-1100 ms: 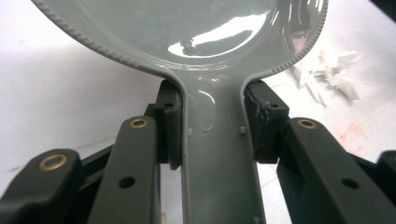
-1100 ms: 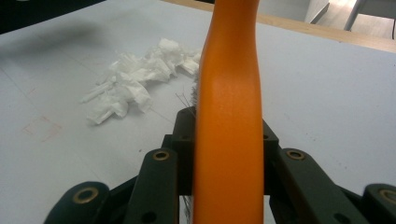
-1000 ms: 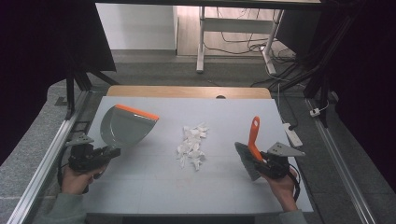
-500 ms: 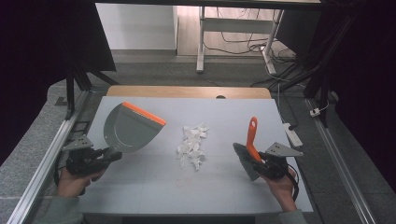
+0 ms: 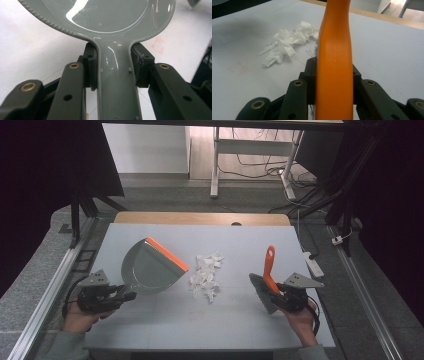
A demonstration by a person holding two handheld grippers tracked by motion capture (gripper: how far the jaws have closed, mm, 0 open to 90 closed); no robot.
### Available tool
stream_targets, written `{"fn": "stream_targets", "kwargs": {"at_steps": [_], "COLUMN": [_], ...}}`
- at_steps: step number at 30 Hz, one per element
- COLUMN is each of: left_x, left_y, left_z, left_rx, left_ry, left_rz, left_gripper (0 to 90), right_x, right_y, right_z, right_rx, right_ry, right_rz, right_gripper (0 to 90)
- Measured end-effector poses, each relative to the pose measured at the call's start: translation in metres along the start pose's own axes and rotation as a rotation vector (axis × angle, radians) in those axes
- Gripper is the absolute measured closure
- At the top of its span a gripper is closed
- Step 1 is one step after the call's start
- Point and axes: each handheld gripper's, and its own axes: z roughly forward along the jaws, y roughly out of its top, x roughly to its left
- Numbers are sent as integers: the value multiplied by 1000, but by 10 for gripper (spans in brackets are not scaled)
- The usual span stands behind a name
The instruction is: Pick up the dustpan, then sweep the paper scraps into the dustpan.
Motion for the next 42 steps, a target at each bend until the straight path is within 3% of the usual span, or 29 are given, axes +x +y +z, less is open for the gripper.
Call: {"fn": "stream_targets", "kwargs": {"at_steps": [6,15,27,42], "left_x": [-8,-17,-22,-20], "left_y": [1,3,-2,-15], "left_z": [2,14,11,11], "left_rx": [29,91,117,168], "left_ry": [-79,-95,-92,-87], "left_rz": [70,111,100,77], "left_gripper": [614,615,614,614], "right_x": [0,2,9,13], "right_y": [0,0,5,25], "right_z": [0,2,6,37], "right_rx": [1,6,-6,9], "right_ry": [-2,5,15,12], "right_rz": [0,-7,-8,-9], "right_gripper": [704,704,704,704]}}
